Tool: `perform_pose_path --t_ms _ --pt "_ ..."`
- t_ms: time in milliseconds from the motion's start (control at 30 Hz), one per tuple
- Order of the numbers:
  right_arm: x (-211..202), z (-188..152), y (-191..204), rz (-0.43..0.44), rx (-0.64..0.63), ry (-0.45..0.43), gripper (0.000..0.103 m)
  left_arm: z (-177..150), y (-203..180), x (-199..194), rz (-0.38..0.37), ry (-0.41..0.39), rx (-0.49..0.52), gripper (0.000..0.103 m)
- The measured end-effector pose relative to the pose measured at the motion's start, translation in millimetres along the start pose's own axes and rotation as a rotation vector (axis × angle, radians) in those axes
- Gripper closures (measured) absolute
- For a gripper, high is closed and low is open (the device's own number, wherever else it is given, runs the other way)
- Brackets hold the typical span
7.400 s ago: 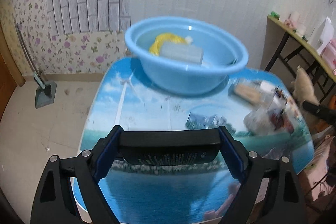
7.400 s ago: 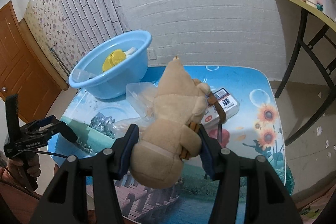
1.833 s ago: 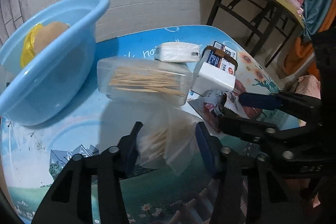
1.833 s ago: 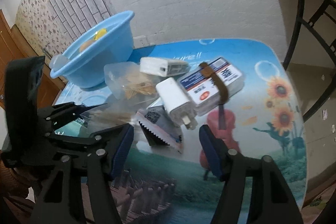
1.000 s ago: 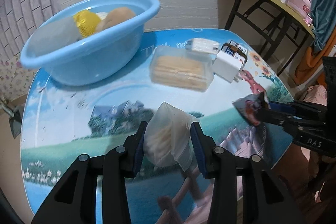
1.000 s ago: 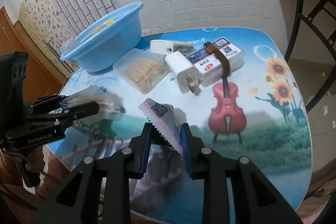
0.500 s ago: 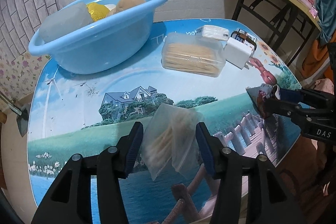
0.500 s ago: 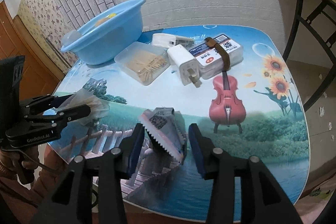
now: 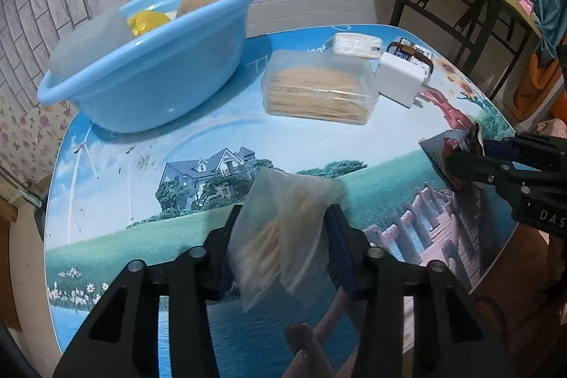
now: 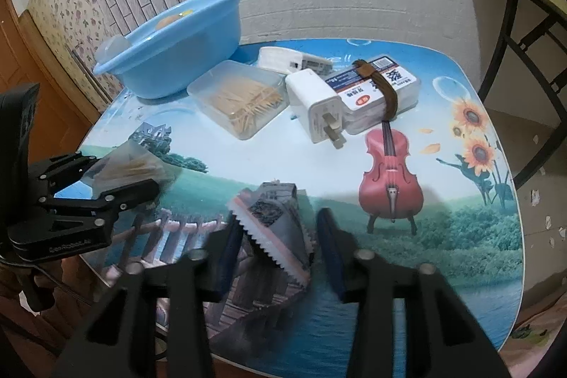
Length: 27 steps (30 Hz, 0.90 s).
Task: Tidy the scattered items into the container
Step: 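Lift the toothpick bag with the left gripper while the right gripper lifts the packet, then carry the bag and packet over the basin and open both grippers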
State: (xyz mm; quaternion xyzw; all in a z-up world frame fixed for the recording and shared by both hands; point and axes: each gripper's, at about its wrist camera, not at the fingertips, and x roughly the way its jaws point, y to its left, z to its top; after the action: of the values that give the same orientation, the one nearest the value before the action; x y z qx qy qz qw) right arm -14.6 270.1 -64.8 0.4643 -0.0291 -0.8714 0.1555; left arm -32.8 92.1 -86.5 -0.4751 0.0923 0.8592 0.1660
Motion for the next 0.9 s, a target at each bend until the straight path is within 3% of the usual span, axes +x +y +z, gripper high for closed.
perform_pose_path --t_ms 133,667,900 --pt "-6 3 1 0.013 0.004 -0.014 0.077 6 3 -10 -0.009 -0.009 -0.026 0.063" --pt "-40 42 45 0.102 -0.050 -0.117 0.078 46 51 -107 -0.023 -0.277 -0.126 0.064" --pt "-40 71 69 0.137 -0.089 -0.143 0.078 64 82 -114 0.016 -0.308 -0.153 0.064"
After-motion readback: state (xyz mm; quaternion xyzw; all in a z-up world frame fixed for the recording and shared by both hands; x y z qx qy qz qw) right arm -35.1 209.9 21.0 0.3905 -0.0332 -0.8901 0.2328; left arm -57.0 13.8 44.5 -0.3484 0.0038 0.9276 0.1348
